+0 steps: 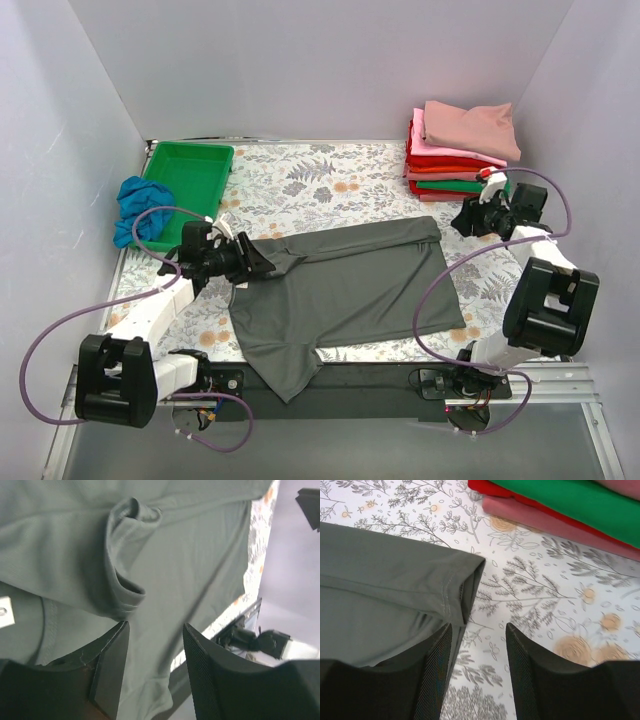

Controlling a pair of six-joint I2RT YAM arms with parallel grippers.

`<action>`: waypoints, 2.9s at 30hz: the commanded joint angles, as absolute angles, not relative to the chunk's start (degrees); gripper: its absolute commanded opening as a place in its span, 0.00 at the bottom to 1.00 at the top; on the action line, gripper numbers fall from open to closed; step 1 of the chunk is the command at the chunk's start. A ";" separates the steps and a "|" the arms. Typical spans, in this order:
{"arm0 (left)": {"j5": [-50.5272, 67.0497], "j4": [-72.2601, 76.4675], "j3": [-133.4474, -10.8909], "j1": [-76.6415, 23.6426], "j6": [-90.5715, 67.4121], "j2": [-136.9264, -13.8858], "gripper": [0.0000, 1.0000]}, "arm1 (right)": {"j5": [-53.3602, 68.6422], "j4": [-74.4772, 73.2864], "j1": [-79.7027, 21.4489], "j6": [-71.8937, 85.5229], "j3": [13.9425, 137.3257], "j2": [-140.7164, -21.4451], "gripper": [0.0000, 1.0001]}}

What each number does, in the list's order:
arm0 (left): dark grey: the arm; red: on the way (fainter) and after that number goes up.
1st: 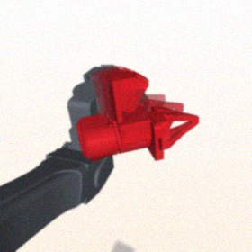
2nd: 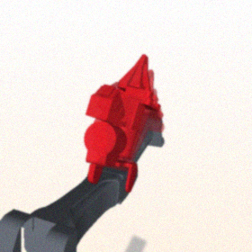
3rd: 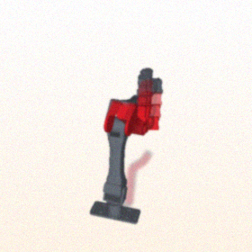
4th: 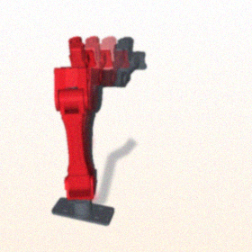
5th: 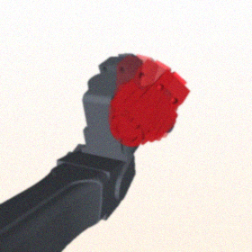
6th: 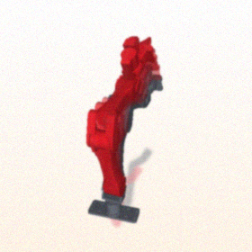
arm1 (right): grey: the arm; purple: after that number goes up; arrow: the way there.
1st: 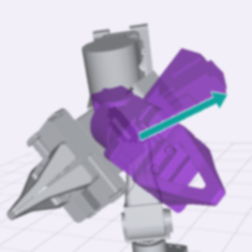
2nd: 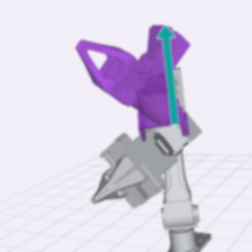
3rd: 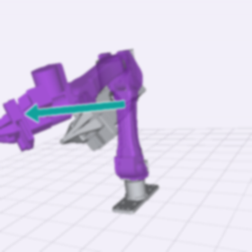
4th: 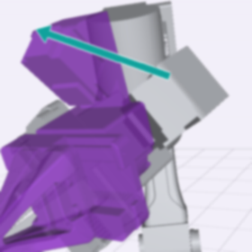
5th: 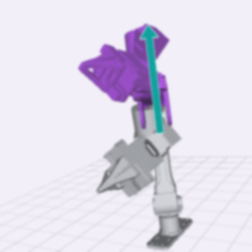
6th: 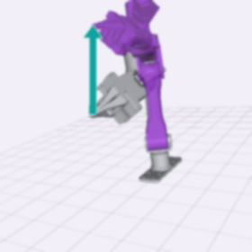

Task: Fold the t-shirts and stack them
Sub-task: Fold the tshirt

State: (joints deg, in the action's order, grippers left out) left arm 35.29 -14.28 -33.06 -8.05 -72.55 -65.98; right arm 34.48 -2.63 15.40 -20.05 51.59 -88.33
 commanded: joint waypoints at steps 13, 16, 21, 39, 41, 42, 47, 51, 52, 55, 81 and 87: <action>33.31 -25.40 -44.20 -8.96 -65.57 -66.34 0.56 | 56.78 -20.38 17.75 -27.95 48.87 -80.50 0.53; 27.47 -27.50 -46.31 -12.20 -64.51 -71.79 0.56 | 58.18 -21.18 18.98 -28.74 48.87 -81.47 0.52; 18.12 -29.27 -50.36 -15.90 -62.32 -79.08 0.56 | 60.03 -23.20 20.04 -30.49 48.96 -82.79 0.52; 20.55 -28.74 -58.54 -20.48 -47.29 -94.66 0.38 | 61.70 -26.10 21.44 -32.43 49.83 -84.73 0.52; 22.49 -29.44 -58.54 -20.65 -47.11 -94.57 0.21 | 61.70 -26.37 21.45 -32.52 49.92 -84.99 0.52; 23.20 -29.53 -58.54 -20.83 -47.20 -94.22 0.09 | 61.79 -26.37 21.53 -32.61 49.92 -84.99 0.52; 24.87 -30.67 -56.61 -22.85 -47.99 -91.50 0.07 | 61.96 -26.89 21.71 -32.78 50.18 -85.43 0.52; 27.68 -31.20 -53.88 -24.52 -49.04 -89.83 0.19 | 62.05 -27.33 21.88 -32.96 50.54 -85.87 0.52; 28.21 -31.11 -53.44 -25.48 -49.57 -89.56 0.22 | 61.96 -27.42 21.88 -33.05 50.45 -85.96 0.52; 31.72 -30.76 -52.74 -27.24 -49.83 -90.08 0.34 | 61.96 -27.77 21.97 -33.13 50.62 -86.22 0.52; -5.36 -28.04 -43.16 -28.04 -61.96 -55.73 0.65 | 39.21 -23.03 14.06 -23.21 66.17 -100.36 0.48; -3.78 -26.90 -39.46 -28.12 -63.46 -54.67 0.65 | 37.61 -23.12 13.45 -23.38 69.43 -104.67 0.50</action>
